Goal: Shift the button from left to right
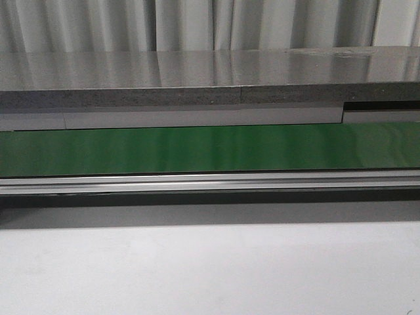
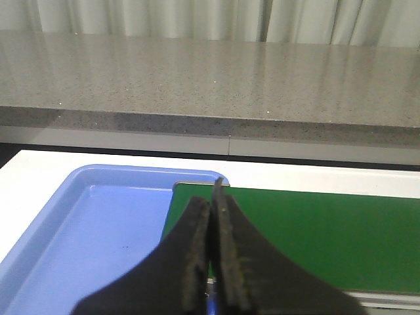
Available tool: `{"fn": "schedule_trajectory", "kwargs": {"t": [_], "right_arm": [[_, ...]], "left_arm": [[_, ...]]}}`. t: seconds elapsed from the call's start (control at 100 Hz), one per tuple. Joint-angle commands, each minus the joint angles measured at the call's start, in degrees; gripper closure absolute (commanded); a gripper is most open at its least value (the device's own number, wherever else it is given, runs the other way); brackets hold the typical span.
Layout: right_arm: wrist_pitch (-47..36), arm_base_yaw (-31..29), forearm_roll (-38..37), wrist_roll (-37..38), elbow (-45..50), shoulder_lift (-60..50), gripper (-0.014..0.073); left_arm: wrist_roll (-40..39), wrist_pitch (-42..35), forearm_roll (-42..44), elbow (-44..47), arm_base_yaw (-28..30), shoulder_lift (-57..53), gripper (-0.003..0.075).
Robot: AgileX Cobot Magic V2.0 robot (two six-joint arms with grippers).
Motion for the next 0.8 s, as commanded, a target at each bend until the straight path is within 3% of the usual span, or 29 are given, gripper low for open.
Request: {"fn": "schedule_trajectory", "kwargs": {"t": [0.0,0.79], "right_arm": [[-5.51,0.07,-0.93,0.00,0.23,-2.60,0.0661],[-11.76,-0.22,-0.93,1.83,8.34,-5.55,0.0661]], "left_arm": [[-0.14,-4.42,-1.02,-1.61,-0.38,0.41,0.0740],[-0.14,-4.38,-1.02,-1.61,-0.27,0.41,0.0740]]}}
